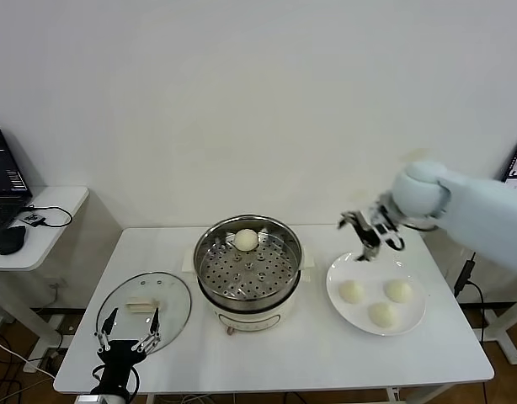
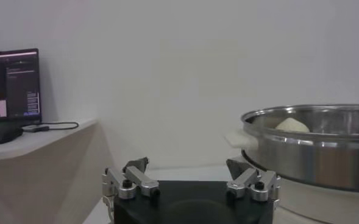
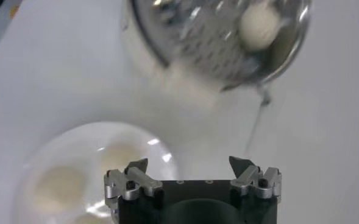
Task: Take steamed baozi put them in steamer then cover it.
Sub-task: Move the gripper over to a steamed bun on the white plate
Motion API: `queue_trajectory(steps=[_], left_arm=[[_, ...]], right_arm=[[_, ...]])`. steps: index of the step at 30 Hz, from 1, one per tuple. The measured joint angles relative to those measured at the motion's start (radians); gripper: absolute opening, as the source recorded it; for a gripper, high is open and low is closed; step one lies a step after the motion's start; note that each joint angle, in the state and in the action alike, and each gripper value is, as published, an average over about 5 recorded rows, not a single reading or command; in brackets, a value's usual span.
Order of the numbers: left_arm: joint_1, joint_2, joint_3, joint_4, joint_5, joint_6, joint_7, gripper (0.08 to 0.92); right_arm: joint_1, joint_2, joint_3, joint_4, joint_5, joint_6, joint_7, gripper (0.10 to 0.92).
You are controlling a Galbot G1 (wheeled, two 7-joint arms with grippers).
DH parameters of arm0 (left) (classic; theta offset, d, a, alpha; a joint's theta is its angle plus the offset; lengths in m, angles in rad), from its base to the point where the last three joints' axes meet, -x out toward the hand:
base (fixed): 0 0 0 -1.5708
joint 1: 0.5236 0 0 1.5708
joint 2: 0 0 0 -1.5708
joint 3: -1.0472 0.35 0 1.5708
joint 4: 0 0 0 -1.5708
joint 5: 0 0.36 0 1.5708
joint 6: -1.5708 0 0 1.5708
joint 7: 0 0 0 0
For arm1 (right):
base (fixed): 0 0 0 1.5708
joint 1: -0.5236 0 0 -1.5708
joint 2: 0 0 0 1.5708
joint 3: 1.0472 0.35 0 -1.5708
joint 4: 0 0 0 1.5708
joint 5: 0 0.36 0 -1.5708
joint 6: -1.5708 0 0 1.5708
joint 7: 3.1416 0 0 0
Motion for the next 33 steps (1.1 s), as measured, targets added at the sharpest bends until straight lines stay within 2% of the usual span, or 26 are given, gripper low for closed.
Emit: queue_trajectory(steps=[9,26,33], left_arm=[[0.009,-0.003,-0.006,0.009,0.002,0.002,-0.002,0.823],[0.022,-0.002,-0.018,-0.004,0.006,0.001,-0.001,0.823],[0.017,-0.003,-0.017,-0.002,0.008,0.000,-0.001,0.823]], right_arm=[[-0.193,-0.015,0.108,-0.052,-0.068,-0.013,0.016,0.823],[-0.378,0.114,0.219,-0.231,-0.138,0.008,0.055,0.820],[-0.408,0.162,0.243,-0.277,-0.149,0.007,0.067,0.778]])
